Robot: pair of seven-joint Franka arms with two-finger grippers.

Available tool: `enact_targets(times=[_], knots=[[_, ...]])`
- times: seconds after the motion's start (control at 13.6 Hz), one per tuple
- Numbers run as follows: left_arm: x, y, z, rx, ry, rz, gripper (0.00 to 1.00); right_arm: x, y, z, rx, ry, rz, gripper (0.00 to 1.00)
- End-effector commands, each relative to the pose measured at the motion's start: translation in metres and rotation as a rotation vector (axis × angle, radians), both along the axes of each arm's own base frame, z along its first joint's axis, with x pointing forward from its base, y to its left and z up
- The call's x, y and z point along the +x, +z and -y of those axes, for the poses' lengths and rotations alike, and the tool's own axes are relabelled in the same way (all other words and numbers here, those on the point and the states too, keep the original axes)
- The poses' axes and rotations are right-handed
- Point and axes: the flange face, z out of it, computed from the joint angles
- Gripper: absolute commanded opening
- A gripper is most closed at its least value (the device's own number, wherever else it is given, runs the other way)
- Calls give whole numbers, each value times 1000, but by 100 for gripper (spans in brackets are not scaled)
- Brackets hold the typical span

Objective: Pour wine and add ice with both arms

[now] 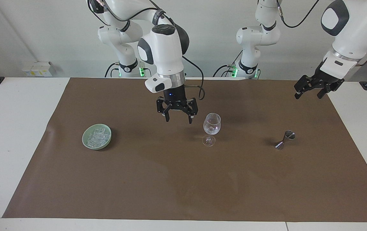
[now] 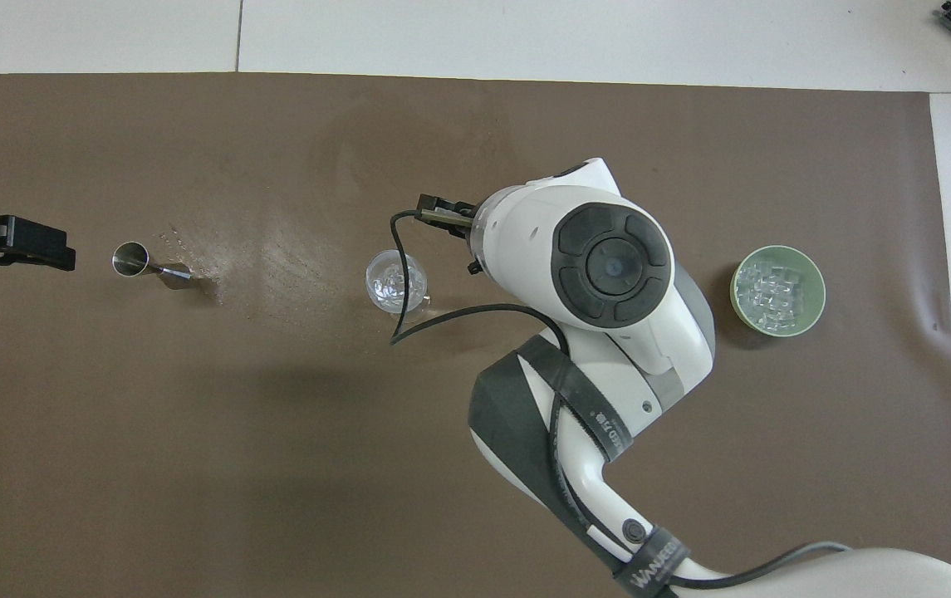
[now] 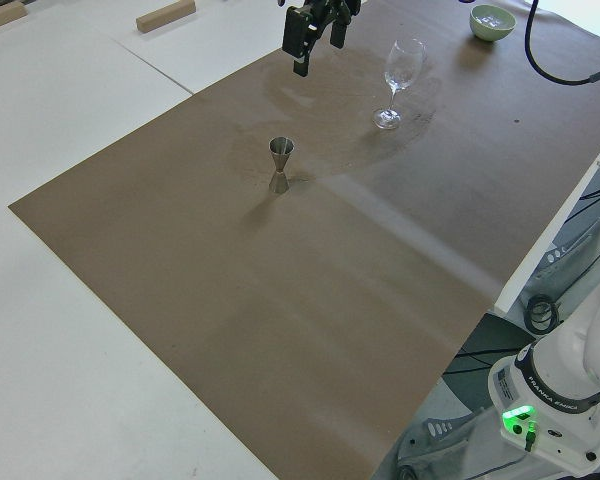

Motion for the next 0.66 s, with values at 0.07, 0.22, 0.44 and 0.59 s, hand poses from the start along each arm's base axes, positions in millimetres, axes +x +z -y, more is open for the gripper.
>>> enact_targets(times=[0.07,0.22,0.44,0.59], knots=[[-10,14,-9,28,1,-20,100,-2,18,50,-107,25,-49,100],[-16,9,-13,26,5,-34,100,-2,28,79,-124,-21,-73,100],[-20,6,-6,24,7,-47,100,1,42,126,-116,-36,-108,100],[-20,6,-6,24,-4,-45,100,3,50,158,-104,-36,-123,100]])
